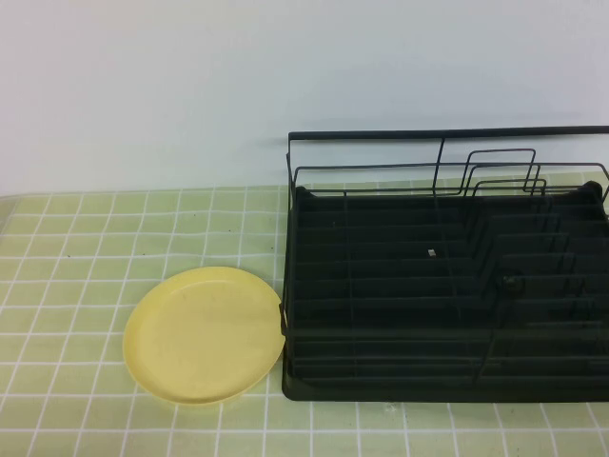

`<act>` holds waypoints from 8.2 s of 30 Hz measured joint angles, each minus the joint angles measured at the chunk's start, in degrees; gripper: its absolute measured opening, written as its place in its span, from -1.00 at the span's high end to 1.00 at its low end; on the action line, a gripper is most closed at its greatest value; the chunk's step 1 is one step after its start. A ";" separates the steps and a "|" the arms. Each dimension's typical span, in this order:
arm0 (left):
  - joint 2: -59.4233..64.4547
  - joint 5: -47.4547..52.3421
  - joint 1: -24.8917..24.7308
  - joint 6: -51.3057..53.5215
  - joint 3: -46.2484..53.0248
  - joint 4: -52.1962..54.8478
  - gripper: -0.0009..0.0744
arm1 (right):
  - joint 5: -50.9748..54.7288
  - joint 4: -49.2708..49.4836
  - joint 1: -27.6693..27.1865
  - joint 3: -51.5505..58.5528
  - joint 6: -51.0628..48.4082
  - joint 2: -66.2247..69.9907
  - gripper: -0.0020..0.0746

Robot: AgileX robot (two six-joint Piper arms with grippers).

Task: Place plate on rack
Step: 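Reach the gripper toward the yellow plate on the table, then grip the edge of the plate on the counter and lift it up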

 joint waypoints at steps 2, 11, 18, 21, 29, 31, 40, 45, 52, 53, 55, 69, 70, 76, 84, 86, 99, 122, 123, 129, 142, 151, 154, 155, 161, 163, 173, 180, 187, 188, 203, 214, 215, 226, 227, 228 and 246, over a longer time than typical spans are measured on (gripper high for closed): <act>0.00 0.00 0.00 0.00 0.00 0.00 0.98 | 0.00 0.00 0.00 0.00 0.00 0.00 0.96; 0.00 -0.08 0.00 0.00 0.00 0.00 0.98 | 0.00 0.00 0.00 0.00 0.00 0.00 0.95; 0.00 0.18 0.00 0.00 0.00 -0.80 0.98 | 0.00 0.00 0.00 0.00 0.00 0.00 0.96; 0.00 0.15 0.00 0.00 0.00 -0.80 0.98 | 0.00 0.00 0.00 0.00 0.00 0.00 0.96; 0.00 0.00 -1.74 0.25 0.00 -0.43 0.98 | 0.00 0.00 0.00 0.00 0.00 0.00 0.96; 0.00 0.00 -1.74 0.36 0.00 -0.43 0.98 | 0.00 0.00 0.00 0.00 0.00 0.00 0.96; 0.00 0.00 -1.40 0.63 0.00 -0.43 0.98 | 0.00 0.00 0.00 0.00 0.00 0.00 0.96; 0.00 0.00 -1.51 0.63 0.00 -0.43 0.98 | 0.00 0.00 0.00 0.00 0.00 0.00 0.96; 0.00 0.00 -1.51 0.63 0.00 -0.43 0.98 | 0.00 0.00 0.00 0.00 0.00 0.00 0.95; 0.00 0.00 -1.51 0.63 0.00 -0.43 0.98 | 0.00 0.00 0.00 0.00 0.00 0.00 0.96; 0.00 0.00 -1.51 0.16 0.00 -0.43 0.98 | 0.00 -0.35 0.00 0.00 0.00 0.00 0.95; 0.00 -6.53 -1.51 0.64 0.00 0.21 0.98 | -1.99 -1.91 0.00 0.00 -0.18 0.00 0.95; 0.00 -9.67 -1.51 0.64 0.00 0.21 0.98 | -3.24 -1.91 0.00 0.00 -0.18 0.00 0.95; 0.00 -29.67 -1.51 0.64 0.00 0.21 0.98 | -20.43 -1.91 0.00 0.00 -0.18 0.00 0.96; 0.00 -45.92 -1.51 2.57 0.00 1.00 0.98 | -38.17 -1.91 0.00 0.00 -0.18 0.00 0.96; 0.00 -47.69 -1.51 2.57 0.00 1.00 0.98 | -37.54 -1.91 0.00 0.00 0.01 0.00 0.96; 0.00 -23.46 -1.51 -10.74 -18.53 18.77 0.98 | -37.67 -1.52 0.00 -0.10 -0.23 0.00 0.96; 19.11 23.70 -1.51 -7.15 -35.58 1.02 0.98 | 5.81 -5.07 0.00 -19.64 -1.29 16.26 0.95; 22.05 26.46 -1.51 -6.68 -37.44 -0.19 0.97 | 5.91 -4.97 0.00 -19.64 -1.29 17.22 0.96; 37.08 26.36 -1.51 1.51 -43.41 -9.86 0.70 | 5.83 -4.97 0.00 -19.64 -1.29 18.74 0.95; 67.27 23.95 -1.51 12.02 -53.28 -16.55 -0.44 | 6.48 -4.97 0.00 -19.64 -0.86 18.74 0.96; 87.11 23.92 -1.51 15.53 -61.62 -16.14 -0.28 | 6.48 -4.97 0.00 -19.64 -0.86 18.74 0.96; 91.22 23.18 -1.51 15.95 -62.32 -17.92 -0.17 | 6.48 -4.97 0.00 -19.64 -0.86 18.74 0.96; 92.39 22.61 -1.51 16.53 -62.32 -19.10 -0.15 | 6.48 -4.97 0.00 -19.64 -0.86 18.74 0.96; 97.03 18.15 -1.51 18.05 -62.32 -23.81 -0.15 | 6.48 -4.97 0.00 -19.64 -0.86 18.74 0.96; 98.08 16.94 -1.51 18.05 -62.32 -24.21 -0.15 | 6.48 -4.97 0.00 -19.64 -0.86 18.74 0.96; 103.37 16.22 -3.03 24.33 -62.40 -30.63 -0.14 | 6.48 -4.97 0.00 -19.64 -0.86 18.78 0.95; 105.77 12.97 -4.39 22.94 -62.40 -30.63 -0.14 | 6.48 -4.97 0.00 -19.64 -0.86 18.78 0.95; 105.78 12.32 -4.39 22.80 -62.87 -30.52 0.02 | 6.48 -4.97 0.00 -19.64 -0.86 19.01 0.95; 105.78 12.32 -4.39 22.80 -62.87 -30.52 0.09 | 6.48 -4.97 0.00 -19.64 -0.86 19.01 0.96; 105.78 12.15 -4.39 22.93 -62.87 -27.36 0.88 | 6.48 -4.97 0.00 -19.64 -0.86 19.01 0.96; 105.78 12.60 -4.39 23.03 -62.87 -26.76 0.86 | 6.48 -4.97 0.00 -19.64 -0.86 19.01 0.96; 105.78 12.75 -4.39 23.03 -62.87 -26.13 0.87 | 6.48 -4.97 0.00 -19.64 -0.86 19.01 0.96; 105.10 12.99 -4.15 21.14 -62.87 -22.54 0.98 | 6.48 -4.97 0.00 -19.64 -0.86 19.01 0.96; 104.50 12.99 -3.86 20.71 -62.87 -22.54 0.98 | 6.48 -4.97 0.00 -19.64 -0.86 19.01 0.96; 104.09 12.96 -3.43 20.58 -62.91 -22.54 0.98 | 6.48 -4.97 0.00 -19.64 -0.86 19.01 0.96; 84.21 15.48 6.59 22.58 -64.77 -26.63 0.98 | 6.37 -1.57 0.00 -19.64 -0.86 19.01 0.95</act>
